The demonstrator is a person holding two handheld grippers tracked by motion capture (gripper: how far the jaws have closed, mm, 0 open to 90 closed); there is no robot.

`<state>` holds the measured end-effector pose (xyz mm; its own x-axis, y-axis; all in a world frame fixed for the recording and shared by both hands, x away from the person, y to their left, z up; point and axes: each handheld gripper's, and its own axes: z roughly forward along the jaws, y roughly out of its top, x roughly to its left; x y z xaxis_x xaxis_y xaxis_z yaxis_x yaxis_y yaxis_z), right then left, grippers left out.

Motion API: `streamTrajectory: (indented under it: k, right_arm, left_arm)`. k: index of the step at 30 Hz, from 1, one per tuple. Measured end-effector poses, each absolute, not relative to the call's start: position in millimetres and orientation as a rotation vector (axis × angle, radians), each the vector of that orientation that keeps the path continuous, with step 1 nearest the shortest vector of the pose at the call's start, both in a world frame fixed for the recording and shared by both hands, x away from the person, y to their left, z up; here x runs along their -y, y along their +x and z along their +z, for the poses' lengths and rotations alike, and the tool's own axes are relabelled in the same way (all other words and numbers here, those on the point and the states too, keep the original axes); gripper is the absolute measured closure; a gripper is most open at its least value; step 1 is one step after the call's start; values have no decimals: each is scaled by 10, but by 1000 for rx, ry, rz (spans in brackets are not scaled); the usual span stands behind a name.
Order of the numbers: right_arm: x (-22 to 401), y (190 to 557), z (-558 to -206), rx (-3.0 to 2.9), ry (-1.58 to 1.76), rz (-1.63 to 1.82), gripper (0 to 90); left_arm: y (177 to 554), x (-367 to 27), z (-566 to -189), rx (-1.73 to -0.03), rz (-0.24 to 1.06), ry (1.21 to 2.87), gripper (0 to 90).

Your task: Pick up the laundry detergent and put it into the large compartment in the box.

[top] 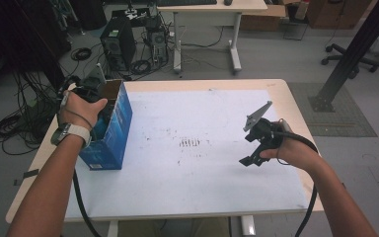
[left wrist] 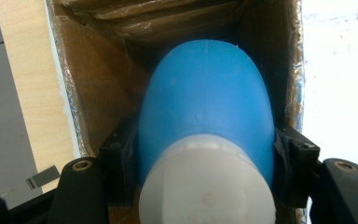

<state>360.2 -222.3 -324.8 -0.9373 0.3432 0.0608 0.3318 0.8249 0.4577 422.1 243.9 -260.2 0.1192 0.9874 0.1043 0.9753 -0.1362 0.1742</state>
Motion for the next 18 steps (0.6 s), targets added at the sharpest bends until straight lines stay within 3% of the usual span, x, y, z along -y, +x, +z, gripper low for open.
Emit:
streamTrajectory:
  k: [18]
  right_arm:
    - [2190,3631,-3280,-2991,550,729,96]
  left_arm:
    - [4240,-2509,-2748,-2031,270,2304,372]
